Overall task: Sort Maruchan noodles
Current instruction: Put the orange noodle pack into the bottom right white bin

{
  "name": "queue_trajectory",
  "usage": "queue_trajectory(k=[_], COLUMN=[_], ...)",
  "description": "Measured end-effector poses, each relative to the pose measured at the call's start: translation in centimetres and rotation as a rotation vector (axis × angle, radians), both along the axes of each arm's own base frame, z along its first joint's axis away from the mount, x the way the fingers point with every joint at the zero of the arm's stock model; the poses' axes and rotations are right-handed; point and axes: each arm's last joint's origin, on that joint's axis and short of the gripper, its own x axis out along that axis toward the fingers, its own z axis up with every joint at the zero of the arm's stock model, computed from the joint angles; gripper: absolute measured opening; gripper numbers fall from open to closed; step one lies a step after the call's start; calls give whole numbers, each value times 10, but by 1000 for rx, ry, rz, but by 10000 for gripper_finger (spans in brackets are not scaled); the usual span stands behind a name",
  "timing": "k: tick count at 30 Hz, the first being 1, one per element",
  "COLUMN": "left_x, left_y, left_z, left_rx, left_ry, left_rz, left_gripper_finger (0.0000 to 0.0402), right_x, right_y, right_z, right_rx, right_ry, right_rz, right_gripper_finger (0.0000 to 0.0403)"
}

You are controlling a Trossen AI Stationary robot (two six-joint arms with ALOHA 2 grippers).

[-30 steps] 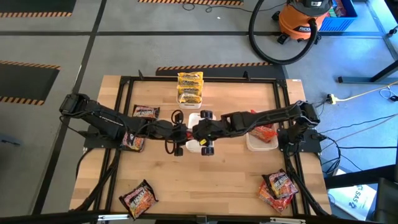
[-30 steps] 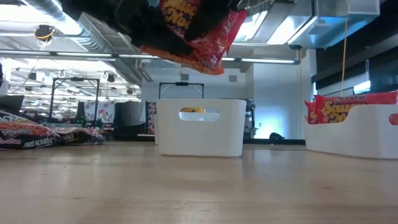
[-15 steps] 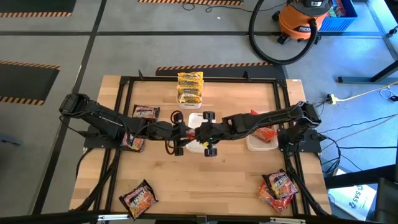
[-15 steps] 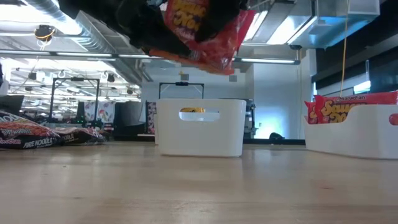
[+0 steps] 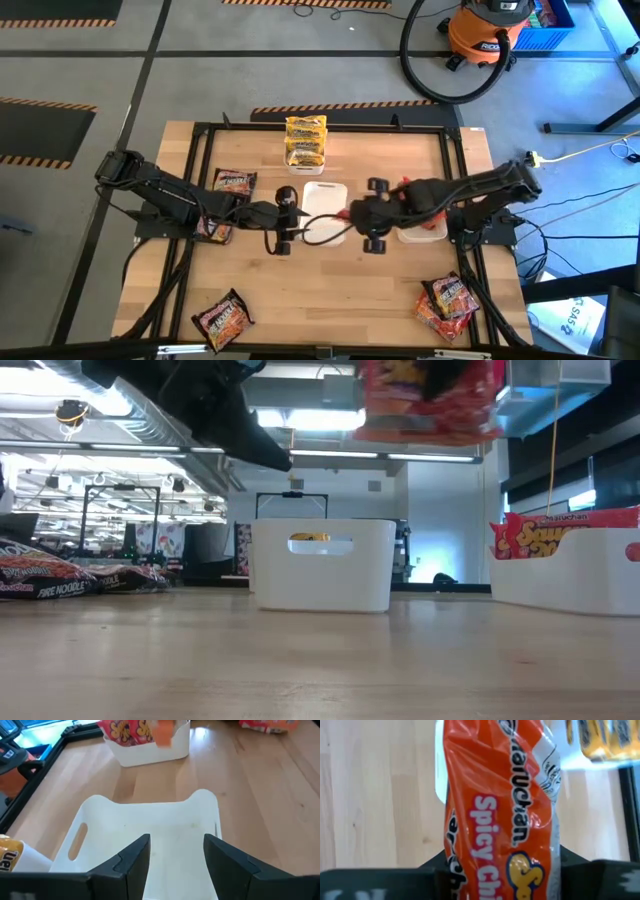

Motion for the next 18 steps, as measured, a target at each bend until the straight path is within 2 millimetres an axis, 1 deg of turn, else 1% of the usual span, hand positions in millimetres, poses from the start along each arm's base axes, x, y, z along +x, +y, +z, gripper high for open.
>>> queue_trajectory(k=[5,8,12,15,18], left_x=[0,0,0,0,0], left_y=[0,0,0,0,0], left_z=[-1,-1,-1,-1,-1], left_rx=[3,3,4,3,3], left_ry=[6,8,9,9,9], left_rz=[3,3,4,4,4], left_gripper_finger=[179,179,179,179,179], right_x=[-22,-39,-67,-94,-114], right_y=[9,9,-1,-10,-15], right_z=[7,6,-11,-26,-43], right_rx=[-14,-7,15,59,118], right_ry=[27,28,56,75,75], right_rz=[-64,-96,-179,-231,-236], right_gripper_finger=[123,123,125,126,127])
